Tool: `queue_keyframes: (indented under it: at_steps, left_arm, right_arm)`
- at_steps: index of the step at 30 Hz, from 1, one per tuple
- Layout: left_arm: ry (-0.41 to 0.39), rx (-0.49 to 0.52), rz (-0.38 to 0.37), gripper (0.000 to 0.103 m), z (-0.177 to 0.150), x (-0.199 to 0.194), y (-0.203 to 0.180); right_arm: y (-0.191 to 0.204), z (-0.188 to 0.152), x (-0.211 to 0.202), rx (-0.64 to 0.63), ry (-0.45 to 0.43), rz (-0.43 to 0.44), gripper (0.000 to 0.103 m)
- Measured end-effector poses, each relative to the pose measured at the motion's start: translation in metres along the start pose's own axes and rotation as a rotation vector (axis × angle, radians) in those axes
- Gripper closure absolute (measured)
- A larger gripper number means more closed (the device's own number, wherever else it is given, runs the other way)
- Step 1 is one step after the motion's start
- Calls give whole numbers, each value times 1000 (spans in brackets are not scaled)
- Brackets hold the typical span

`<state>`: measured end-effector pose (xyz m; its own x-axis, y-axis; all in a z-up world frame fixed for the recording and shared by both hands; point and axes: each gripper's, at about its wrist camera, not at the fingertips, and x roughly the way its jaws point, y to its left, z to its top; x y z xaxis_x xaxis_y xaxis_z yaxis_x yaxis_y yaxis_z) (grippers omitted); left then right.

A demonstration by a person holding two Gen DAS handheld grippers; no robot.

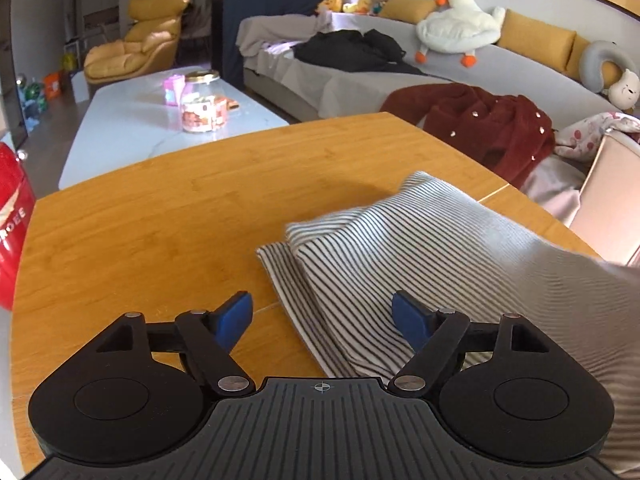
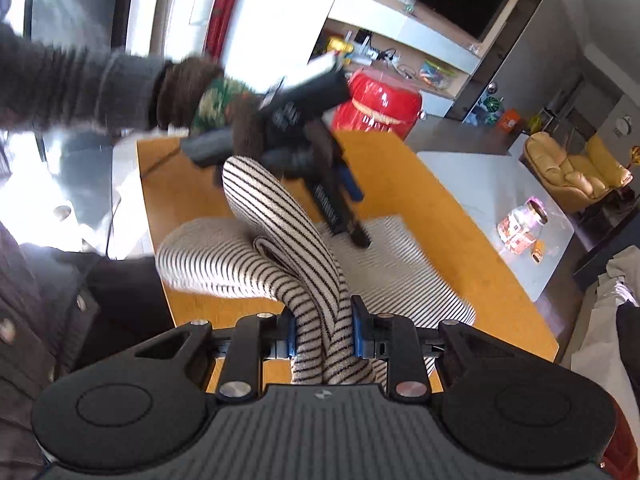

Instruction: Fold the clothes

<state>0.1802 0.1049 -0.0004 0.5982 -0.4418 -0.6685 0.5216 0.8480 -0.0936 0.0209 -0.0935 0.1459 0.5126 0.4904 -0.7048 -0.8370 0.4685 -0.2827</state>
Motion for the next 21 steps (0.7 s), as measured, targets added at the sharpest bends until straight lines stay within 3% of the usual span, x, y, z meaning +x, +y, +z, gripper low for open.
queue_keyframes:
  at_steps: [2, 5, 9, 12, 16, 19, 21]
  left_arm:
    - [10, -9, -39, 24, -4, 3, 5]
    - [23, -24, -94, 31, -10, 8, 13]
    - [18, -68, -96, 32, -14, 1, 24]
    - [13, -101, -95, 33, -17, -5, 32]
    - [-61, -127, -71, 26, -10, -43, 41]
    - [-142, -93, -86, 21, 4, -72, 29]
    - [-192, -58, -143, 18, 18, -79, 14]
  right_arm:
    - [-29, 15, -5, 33, -47, 43, 80]
    - [-79, 18, 31, 104, -42, 109, 80]
    - [-124, -21, 117, 229, 48, 142, 79]
    - [-146, -45, 157, 315, 32, 156, 78]
    - [-156, -51, 161, 345, -8, 176, 77]
    - [-153, -55, 160, 349, -21, 160, 72]
    - [-154, -56, 158, 365, -28, 134, 59]
